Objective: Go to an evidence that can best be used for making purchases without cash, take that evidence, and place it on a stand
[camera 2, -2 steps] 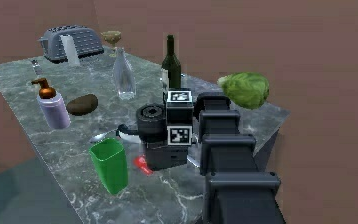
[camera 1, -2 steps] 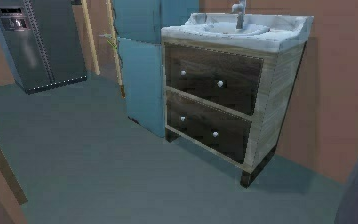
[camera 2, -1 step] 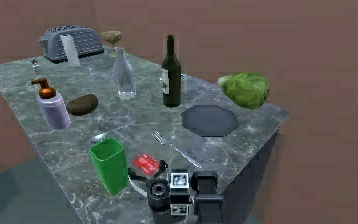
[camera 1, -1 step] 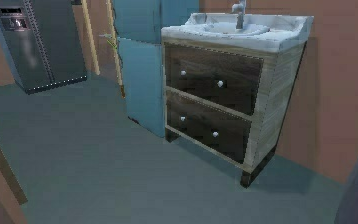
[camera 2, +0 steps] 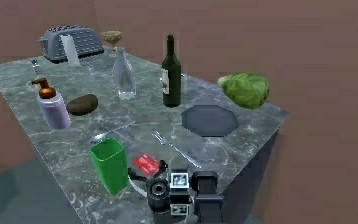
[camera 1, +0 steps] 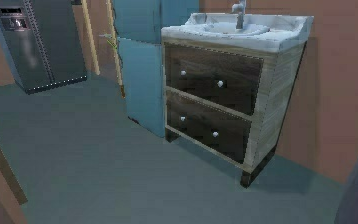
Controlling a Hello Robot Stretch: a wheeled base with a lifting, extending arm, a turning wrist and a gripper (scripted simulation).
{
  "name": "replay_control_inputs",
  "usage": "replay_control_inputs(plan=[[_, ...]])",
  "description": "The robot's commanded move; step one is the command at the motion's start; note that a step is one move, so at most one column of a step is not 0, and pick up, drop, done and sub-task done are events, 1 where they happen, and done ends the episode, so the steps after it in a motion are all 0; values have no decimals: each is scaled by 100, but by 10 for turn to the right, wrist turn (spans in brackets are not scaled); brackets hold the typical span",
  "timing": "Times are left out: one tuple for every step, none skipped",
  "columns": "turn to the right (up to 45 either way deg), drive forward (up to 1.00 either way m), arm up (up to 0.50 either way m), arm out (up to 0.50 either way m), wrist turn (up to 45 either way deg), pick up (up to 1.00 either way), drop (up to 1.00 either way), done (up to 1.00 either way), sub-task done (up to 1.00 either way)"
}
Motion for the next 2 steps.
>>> replay_control_inputs(plan=[[0, 0, 10, 0, 0, 0, 0, 0, 0], [0, 0, 6, 0, 0, 0, 0, 0, 0]])
